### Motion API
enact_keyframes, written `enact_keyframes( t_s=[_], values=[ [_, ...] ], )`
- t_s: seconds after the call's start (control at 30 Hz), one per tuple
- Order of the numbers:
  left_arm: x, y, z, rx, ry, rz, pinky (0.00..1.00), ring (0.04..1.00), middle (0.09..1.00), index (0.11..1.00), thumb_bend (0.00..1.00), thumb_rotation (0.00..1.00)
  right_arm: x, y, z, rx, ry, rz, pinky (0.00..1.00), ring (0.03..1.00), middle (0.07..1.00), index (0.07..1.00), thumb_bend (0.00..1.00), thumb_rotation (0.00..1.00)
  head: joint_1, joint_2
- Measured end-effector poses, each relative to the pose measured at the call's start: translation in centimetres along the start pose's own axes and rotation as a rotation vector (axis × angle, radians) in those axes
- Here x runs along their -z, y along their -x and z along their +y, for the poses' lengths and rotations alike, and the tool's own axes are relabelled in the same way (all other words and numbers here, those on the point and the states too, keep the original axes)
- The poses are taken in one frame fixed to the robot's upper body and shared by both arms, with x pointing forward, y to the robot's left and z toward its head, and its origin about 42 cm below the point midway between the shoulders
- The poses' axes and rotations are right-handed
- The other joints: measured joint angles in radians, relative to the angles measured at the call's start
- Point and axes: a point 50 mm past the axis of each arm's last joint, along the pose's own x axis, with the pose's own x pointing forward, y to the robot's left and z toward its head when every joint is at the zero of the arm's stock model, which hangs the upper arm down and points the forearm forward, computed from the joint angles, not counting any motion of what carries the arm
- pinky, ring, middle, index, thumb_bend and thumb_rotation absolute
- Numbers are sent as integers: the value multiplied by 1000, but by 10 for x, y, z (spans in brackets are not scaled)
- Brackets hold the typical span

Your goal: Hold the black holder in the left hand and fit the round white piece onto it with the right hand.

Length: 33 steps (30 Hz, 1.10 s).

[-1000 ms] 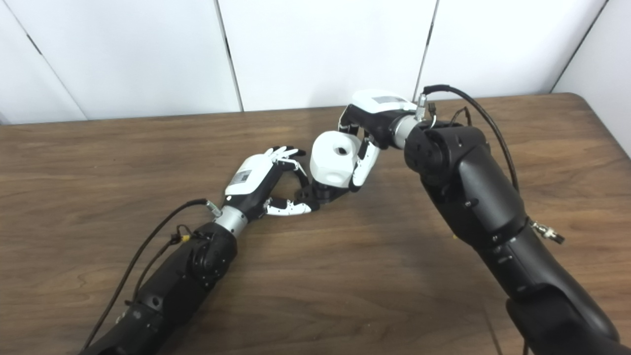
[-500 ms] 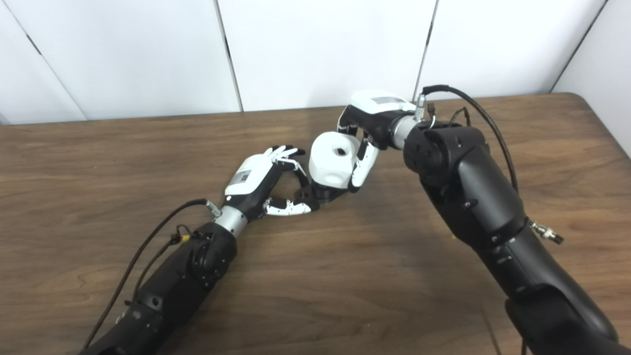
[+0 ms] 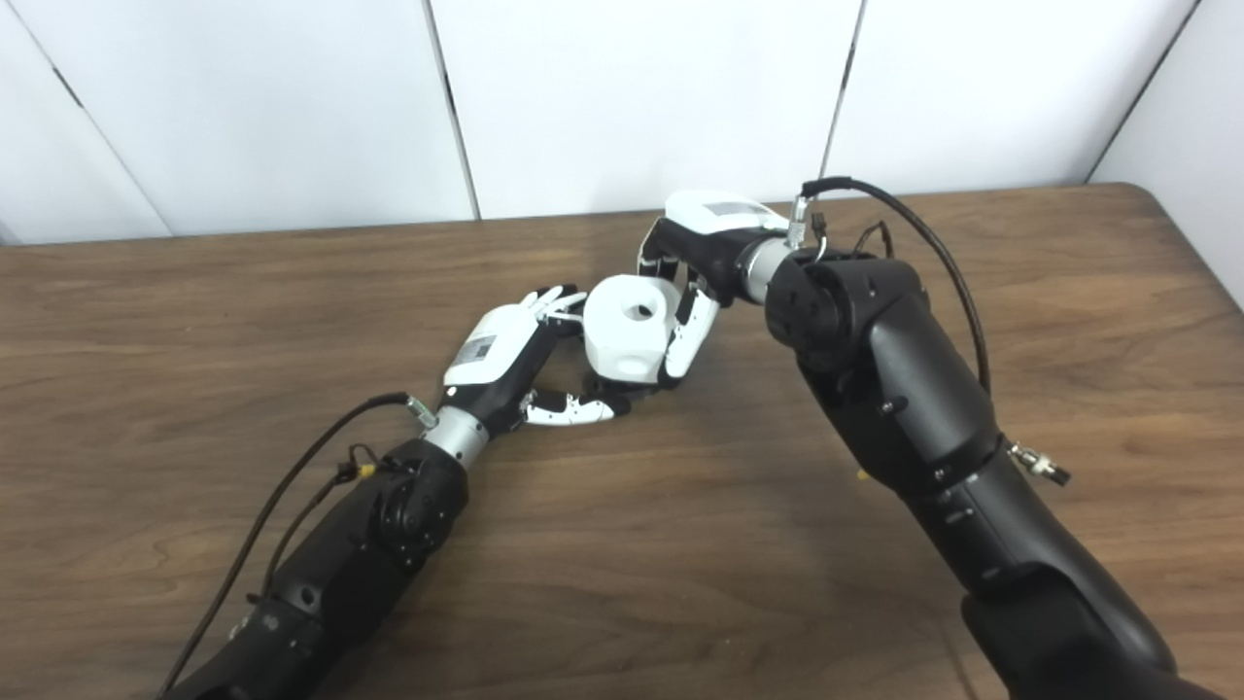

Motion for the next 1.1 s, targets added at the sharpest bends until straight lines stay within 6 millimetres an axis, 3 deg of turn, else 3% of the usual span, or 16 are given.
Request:
enact_keyframes(
  t_s=[0.37, 0.6, 0.93, 1.1],
  values=[
    [1, 1, 0, 0, -1, 1, 1000, 970, 898, 476, 523, 75, 0, -2, 0, -5, 6, 4, 345, 450, 512, 488, 515, 146, 2, -2],
    [1, 1, 0, 1, -2, 0, 1000, 961, 896, 476, 523, 75, 1, -2, -1, -1, 3, 7, 318, 430, 512, 488, 512, 149, -3, -6],
    [1, -1, 0, 3, -3, -3, 1000, 961, 892, 476, 524, 74, 7, 2, -24, 59, -19, 16, 319, 428, 504, 489, 511, 149, 0, -11],
    [1, -1, 0, 3, -3, -3, 1000, 953, 887, 476, 523, 74, 7, 2, -23, 60, -22, 18, 324, 435, 513, 489, 511, 150, 0, -11]
  ],
)
